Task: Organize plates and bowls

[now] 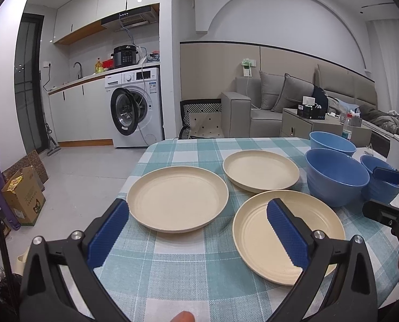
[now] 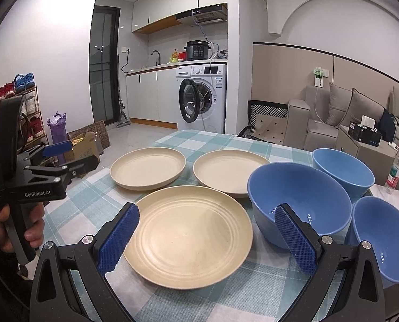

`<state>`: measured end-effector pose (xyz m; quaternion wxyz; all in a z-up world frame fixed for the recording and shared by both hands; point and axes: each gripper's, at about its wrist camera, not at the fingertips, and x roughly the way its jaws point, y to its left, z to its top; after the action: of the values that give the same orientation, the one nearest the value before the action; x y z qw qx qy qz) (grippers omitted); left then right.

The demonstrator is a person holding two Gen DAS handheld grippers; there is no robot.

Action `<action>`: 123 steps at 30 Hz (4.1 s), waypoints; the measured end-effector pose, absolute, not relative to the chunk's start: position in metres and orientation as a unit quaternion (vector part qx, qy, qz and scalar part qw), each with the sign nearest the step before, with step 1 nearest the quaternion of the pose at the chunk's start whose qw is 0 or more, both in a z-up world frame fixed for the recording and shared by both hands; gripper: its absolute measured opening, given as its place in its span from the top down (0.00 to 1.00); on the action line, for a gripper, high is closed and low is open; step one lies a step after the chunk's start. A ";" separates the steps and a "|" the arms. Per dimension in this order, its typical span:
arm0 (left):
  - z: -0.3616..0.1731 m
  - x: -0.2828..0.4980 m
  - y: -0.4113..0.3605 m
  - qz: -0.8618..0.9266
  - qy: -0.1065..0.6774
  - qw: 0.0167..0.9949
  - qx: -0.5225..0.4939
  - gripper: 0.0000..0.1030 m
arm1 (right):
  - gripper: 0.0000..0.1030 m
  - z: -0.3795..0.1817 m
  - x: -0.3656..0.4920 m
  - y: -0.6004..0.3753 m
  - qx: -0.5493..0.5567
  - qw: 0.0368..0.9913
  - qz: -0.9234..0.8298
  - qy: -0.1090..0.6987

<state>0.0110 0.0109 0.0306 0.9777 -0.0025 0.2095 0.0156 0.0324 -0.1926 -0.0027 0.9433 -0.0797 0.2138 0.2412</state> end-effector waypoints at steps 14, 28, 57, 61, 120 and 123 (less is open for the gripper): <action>0.026 0.029 0.027 0.050 0.236 0.970 -0.012 0.00 | 0.00 0.011 0.060 -0.178 -0.082 0.942 0.232 0.227; 0.026 0.053 0.063 0.044 0.264 0.962 -0.056 0.00 | 0.00 0.021 0.101 -0.139 -0.089 0.930 0.248 0.254; 0.018 0.081 0.099 0.052 0.299 0.950 -0.076 0.01 | 0.00 0.004 0.158 -0.085 -0.085 0.912 0.258 0.308; 0.016 0.085 0.101 0.057 0.297 0.950 -0.073 0.01 | 0.00 0.000 0.163 -0.082 -0.083 0.910 0.257 0.313; -0.054 0.129 0.128 0.036 0.414 0.903 -0.106 0.44 | 0.57 -0.083 0.259 -0.010 -0.089 0.836 0.274 0.468; -0.055 0.129 0.128 0.032 0.414 0.903 -0.109 0.44 | 0.62 -0.085 0.259 -0.009 -0.089 0.835 0.272 0.469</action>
<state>0.1290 0.1279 -0.0550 0.9032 -0.1091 0.4139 0.0321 0.2591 -0.0091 -0.0853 0.8355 -0.0893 0.4689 0.2722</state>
